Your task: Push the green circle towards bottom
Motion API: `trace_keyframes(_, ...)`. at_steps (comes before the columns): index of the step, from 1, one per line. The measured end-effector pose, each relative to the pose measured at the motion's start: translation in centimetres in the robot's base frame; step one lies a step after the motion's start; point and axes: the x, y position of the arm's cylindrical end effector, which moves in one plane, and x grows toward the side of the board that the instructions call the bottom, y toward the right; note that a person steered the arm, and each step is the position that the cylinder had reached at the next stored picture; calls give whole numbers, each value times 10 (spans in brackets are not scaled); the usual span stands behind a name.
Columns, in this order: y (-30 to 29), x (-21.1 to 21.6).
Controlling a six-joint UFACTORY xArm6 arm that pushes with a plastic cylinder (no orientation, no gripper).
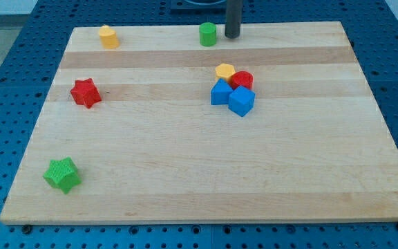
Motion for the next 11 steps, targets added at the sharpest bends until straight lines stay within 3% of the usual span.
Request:
trace_keyframes(2,-58,-7)
trace_keyframes(5,-91,-6)
trace_keyframes(11,-103,94)
